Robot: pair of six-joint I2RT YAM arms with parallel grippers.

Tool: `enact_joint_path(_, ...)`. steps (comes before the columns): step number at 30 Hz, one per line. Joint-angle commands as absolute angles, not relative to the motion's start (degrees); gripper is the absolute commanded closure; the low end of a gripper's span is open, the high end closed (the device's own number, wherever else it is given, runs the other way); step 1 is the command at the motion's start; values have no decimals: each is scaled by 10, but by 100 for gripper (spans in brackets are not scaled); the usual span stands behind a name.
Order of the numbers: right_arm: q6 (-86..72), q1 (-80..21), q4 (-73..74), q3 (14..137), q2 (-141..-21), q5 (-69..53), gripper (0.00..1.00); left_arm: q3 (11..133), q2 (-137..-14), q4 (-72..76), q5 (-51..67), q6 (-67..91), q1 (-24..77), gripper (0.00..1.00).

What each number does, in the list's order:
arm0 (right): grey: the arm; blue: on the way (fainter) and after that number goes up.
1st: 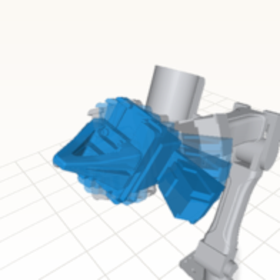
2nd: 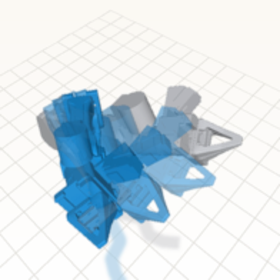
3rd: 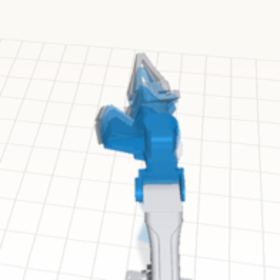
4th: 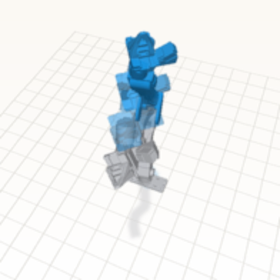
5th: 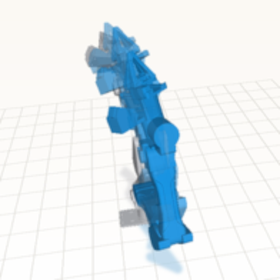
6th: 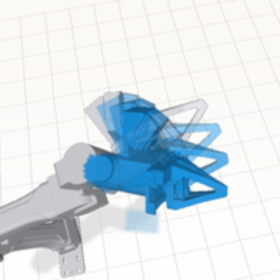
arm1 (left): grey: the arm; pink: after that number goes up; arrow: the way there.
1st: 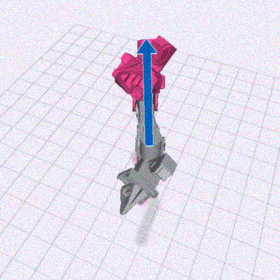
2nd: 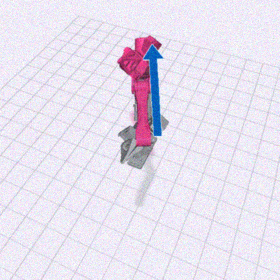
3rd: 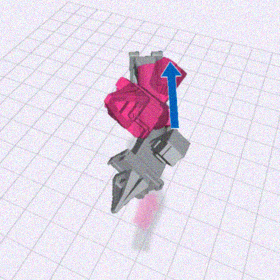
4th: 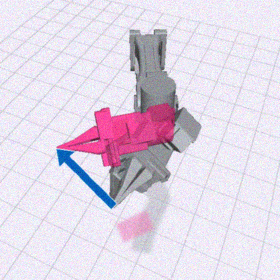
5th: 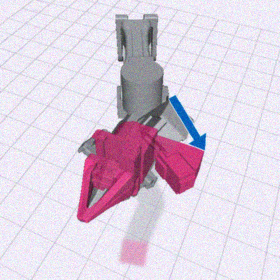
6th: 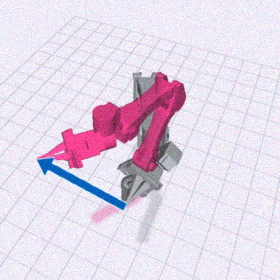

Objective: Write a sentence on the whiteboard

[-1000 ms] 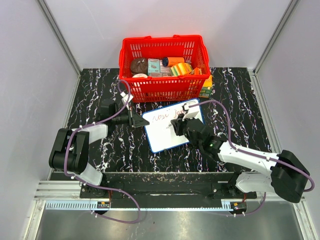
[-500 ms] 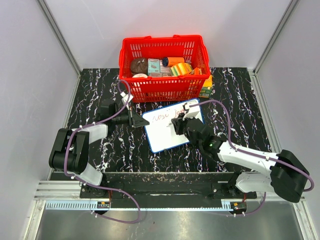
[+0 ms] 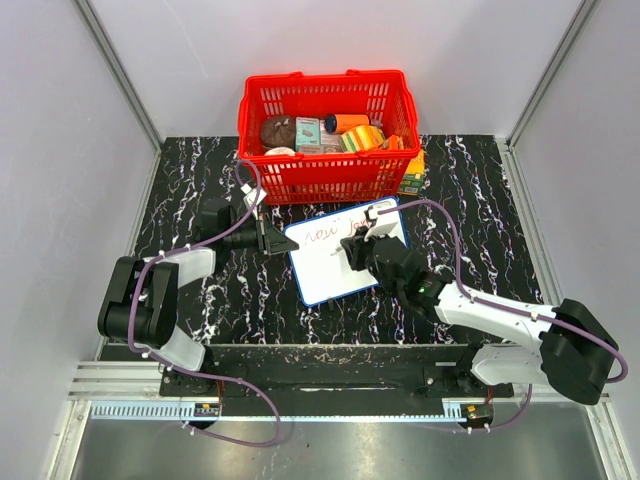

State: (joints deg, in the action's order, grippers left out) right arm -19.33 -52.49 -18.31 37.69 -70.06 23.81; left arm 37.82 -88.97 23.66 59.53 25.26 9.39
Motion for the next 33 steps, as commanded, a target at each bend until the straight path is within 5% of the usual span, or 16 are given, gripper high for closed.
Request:
enact_joint_path(1, -198, -521, -198, 389, -702, 222, 100, 370, -886, 241, 526, 190, 98, 100)
enact_joint_path(33, -188, -519, -152, 388, -677, 272, 100, 371, -888, 241, 527, 190, 98, 100)
